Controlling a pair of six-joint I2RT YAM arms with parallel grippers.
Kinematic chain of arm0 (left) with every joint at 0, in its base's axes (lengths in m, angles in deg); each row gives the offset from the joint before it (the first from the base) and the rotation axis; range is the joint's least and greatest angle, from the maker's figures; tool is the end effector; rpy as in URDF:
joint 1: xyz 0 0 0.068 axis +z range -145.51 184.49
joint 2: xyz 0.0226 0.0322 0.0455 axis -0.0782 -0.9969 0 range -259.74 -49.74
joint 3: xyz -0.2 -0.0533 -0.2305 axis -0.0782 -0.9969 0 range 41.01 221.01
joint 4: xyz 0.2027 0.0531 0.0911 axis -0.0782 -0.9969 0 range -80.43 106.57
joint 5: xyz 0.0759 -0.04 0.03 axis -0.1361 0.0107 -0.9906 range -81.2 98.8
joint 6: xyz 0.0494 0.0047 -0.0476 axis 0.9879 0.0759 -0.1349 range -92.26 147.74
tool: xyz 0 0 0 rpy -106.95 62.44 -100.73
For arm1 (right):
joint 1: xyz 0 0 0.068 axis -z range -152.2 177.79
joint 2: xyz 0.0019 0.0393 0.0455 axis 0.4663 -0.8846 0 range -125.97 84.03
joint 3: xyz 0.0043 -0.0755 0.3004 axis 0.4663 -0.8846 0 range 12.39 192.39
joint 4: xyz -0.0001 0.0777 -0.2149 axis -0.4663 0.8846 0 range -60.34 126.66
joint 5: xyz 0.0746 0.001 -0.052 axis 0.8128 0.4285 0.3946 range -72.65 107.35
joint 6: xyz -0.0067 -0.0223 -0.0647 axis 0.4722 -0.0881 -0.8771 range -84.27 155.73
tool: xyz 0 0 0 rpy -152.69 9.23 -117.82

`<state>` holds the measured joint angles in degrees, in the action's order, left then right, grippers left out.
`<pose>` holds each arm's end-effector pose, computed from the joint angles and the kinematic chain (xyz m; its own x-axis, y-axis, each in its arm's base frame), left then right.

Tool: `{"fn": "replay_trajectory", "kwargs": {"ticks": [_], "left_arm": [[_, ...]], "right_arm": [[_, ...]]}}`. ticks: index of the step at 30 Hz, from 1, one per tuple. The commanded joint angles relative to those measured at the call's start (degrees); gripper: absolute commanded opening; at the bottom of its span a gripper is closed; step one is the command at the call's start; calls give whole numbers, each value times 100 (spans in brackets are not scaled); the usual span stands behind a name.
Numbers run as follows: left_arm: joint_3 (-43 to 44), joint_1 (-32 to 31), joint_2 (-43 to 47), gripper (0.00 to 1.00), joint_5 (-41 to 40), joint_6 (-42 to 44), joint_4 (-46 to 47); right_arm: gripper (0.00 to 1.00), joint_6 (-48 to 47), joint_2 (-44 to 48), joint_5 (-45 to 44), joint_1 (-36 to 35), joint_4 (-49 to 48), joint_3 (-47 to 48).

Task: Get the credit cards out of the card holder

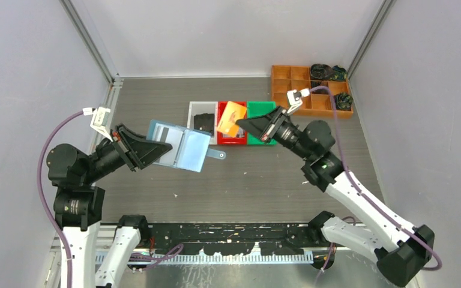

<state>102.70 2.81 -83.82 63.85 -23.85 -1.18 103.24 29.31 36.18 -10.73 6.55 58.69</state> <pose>0.0306 -0.0465 0.4511 -0.5394 -0.4332 -0.7221 0.6460 0.3371 -0.6848 0.1329 0.1286 0.4208 -0.6945 0.5649 -0.4457 -0.5022 0.0630 0.8624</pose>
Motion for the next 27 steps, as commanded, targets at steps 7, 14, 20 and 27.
{"fn": "replay_trajectory", "kwargs": {"ticks": [7,14,20,27], "left_arm": [[419,-35,232,0,-243,1993,-864],[430,-30,250,0,-240,2026,-872],[381,-35,212,0,-196,1868,-734],[330,-28,196,0,-158,1762,-581]], "right_arm": [[1,-2319,-709,41,2083,4720,1487],[1,-3437,-2155,-823,2400,5147,2259],[1,-3879,-3527,-1052,2402,5275,3168],[1,-3948,-4785,-1076,2355,5178,3857]]}}
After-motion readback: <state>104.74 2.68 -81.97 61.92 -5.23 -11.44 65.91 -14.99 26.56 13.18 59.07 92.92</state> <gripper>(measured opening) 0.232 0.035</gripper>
